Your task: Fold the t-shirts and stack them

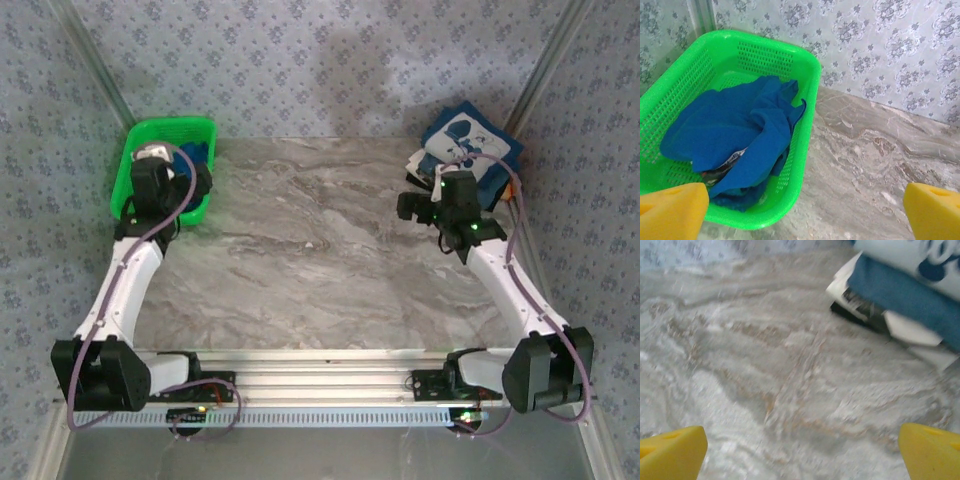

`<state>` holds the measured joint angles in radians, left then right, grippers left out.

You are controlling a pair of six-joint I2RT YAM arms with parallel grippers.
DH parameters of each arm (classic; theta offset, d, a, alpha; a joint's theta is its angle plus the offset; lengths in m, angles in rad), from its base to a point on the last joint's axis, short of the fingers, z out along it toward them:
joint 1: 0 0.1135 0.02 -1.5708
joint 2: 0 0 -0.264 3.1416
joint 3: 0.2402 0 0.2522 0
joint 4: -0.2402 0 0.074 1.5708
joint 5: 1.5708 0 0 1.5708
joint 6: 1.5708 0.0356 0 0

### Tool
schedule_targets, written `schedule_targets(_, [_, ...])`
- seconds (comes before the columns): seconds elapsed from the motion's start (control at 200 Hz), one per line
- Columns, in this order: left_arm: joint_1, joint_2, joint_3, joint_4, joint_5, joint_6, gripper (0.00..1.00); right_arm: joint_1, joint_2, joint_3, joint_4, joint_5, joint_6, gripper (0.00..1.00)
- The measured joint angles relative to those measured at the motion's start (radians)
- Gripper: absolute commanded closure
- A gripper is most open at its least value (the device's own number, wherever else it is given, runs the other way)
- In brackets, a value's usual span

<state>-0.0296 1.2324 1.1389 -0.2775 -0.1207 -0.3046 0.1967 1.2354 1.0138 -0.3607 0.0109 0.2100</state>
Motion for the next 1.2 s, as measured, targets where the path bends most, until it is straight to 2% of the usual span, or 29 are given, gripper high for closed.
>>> schedule_targets(0.22, [0.111, 0.214, 0.29, -0.309, 0.068, -0.011, 0.0, 0.032, 0.064, 0.092, -0.131, -0.097, 0.031, 0.0])
schedule_targets(0.44, [0.213, 0.519, 0.488, -0.507, 0.192, 0.009, 0.14, 0.072, 0.105, 0.182, -0.185, -0.159, 0.046, 0.0])
schedule_targets(0.64, [0.217, 0.68, 0.563, -0.565, 0.234, 0.023, 0.18, 0.121, 0.115, 0.208, -0.199, -0.182, 0.065, 0.0])
schedule_targets(0.939, [0.2, 0.785, 0.623, -0.543, 0.201, 0.021, 0.26, 0.164, 0.115, 0.211, -0.229, -0.183, 0.093, 0.0])
schedule_targets(1.049, [0.18, 0.841, 0.669, -0.541, 0.164, 0.024, 0.34, 0.17, 0.115, 0.217, -0.239, -0.182, 0.098, 0.0])
schedule_targets(1.199, [0.154, 0.896, 0.733, -0.542, 0.104, 0.027, 0.57, 0.175, 0.115, 0.222, -0.241, -0.18, 0.102, 0.0])
